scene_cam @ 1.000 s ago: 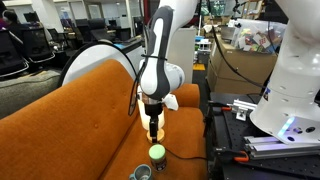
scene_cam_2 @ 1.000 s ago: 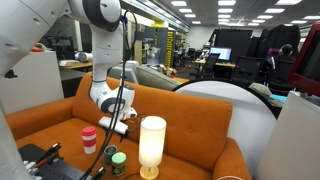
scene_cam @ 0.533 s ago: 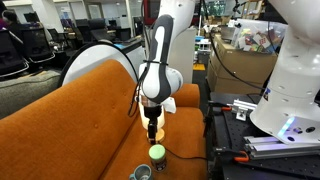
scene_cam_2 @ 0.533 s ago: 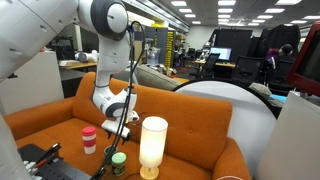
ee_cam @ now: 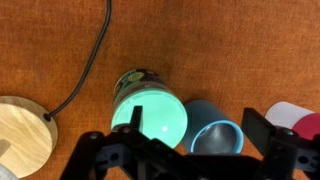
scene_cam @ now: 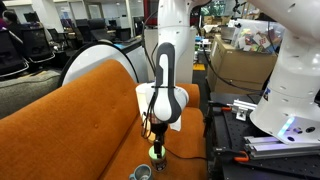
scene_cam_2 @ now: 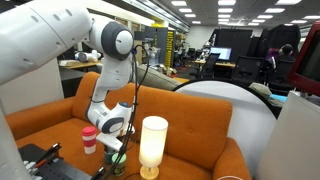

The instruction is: Place the green lid on the couch

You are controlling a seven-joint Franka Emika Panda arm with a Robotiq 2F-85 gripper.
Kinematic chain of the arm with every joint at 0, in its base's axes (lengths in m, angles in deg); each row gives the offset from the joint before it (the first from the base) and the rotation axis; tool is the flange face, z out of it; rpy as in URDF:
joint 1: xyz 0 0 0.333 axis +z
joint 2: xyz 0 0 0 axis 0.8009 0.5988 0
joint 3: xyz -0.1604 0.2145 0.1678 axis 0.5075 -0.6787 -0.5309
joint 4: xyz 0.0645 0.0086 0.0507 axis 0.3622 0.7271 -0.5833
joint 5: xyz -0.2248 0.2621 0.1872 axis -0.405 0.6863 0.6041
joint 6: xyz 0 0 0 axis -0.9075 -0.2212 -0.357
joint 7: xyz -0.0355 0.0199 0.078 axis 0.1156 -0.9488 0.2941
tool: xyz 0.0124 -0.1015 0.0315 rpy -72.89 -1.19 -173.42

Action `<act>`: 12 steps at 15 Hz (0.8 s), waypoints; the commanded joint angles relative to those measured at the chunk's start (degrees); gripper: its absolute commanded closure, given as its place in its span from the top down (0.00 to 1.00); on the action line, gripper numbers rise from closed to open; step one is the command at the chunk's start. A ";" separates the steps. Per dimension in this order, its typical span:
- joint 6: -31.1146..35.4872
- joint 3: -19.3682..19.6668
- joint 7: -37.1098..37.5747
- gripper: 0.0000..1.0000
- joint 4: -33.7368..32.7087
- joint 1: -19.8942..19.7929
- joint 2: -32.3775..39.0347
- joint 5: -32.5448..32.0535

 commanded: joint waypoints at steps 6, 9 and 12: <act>4.32 4.46 7.97 1.00 -1.00 7.12 3.09 -1.89; 3.41 4.15 8.37 1.00 -1.47 6.30 3.53 -3.10; 3.37 4.06 8.40 1.00 -1.47 6.37 3.55 -3.23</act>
